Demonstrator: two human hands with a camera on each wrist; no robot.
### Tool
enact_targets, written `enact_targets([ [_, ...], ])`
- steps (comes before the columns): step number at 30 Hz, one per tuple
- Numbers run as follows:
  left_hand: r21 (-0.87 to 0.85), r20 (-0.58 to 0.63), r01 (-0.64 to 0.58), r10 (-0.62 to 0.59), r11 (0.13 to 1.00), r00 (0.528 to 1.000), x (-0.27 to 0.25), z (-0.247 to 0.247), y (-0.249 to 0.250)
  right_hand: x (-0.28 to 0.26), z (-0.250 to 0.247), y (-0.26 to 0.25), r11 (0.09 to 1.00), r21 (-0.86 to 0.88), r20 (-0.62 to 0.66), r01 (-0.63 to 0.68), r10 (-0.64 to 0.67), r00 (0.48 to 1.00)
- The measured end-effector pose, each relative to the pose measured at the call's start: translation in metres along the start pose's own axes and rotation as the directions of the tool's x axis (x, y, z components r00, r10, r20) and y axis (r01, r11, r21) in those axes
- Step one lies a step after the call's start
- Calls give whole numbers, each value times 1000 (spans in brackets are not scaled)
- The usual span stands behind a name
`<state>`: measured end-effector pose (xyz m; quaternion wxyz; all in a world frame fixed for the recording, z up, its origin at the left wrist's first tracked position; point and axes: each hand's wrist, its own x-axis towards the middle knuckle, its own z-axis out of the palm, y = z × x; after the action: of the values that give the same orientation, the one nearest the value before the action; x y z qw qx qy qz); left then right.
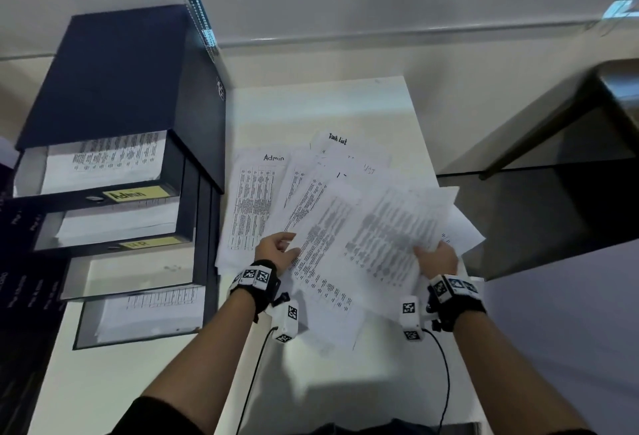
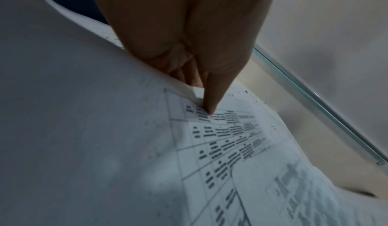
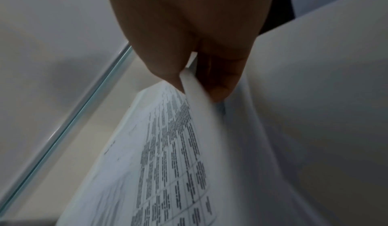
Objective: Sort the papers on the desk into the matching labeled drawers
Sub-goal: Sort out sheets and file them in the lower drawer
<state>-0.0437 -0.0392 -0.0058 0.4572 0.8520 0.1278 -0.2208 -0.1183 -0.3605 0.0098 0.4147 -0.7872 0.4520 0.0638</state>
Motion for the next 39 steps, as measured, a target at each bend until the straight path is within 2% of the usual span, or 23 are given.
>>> enact_targets([
  [2,12,46,34,-35,999,998,-1,3,3,4,-15,10,999,28,2,-22,22,1000],
  [4,22,99,56,-58,998,993,-3,11,12,-5,-20,13,1000,-9,58,-22,23,998],
  [7,107,133,18,-32,994,991,-7,28,28,-25,-9,15,998,-59,200,34,-21,980],
  [10,223,136,-14,-17,975,991,-7,44,33,-42,10,10,983,-137,267,121,-81,960],
  [12,269,122,-6,-28,963,992,-8,51,30,-51,20,5,969,-182,304,164,-103,947],
  [14,242,82,2,-23,970,996,-11,53,24,-59,27,-2,967,-177,335,186,-119,935],
  [17,267,-15,-59,66,962,998,-19,46,22,-69,27,-20,932,-175,342,316,-243,908],
  [19,274,-72,-104,129,956,989,-24,33,28,-75,21,-38,889,-128,362,439,-371,855],
  [22,-18,-87,-183,181,983,980,-35,-3,41,-89,9,-74,828,32,381,560,-528,759],
  [24,-182,-106,-268,252,946,962,-49,-38,48,-103,0,-106,791,122,372,599,-596,711],
  [27,-193,-153,-422,398,886,905,-74,-101,58,-125,-5,-148,724,259,353,639,-687,635],
  [30,-212,-173,-457,427,864,887,-101,-165,57,-166,1,-183,649,392,366,652,-760,537],
  [32,-248,-190,-443,406,861,894,-121,-206,50,-193,13,-200,641,434,427,633,-765,482],
  [35,-344,-140,-320,288,883,947,-137,-269,28,-233,46,-215,650,370,617,664,-706,347],
  [37,-392,-35,-197,200,898,979,-143,-310,8,-257,72,-218,746,311,776,589,-557,295],
  [39,-360,45,-101,126,927,991,-149,-345,-9,-277,100,-215,850,294,861,437,-434,266],
])
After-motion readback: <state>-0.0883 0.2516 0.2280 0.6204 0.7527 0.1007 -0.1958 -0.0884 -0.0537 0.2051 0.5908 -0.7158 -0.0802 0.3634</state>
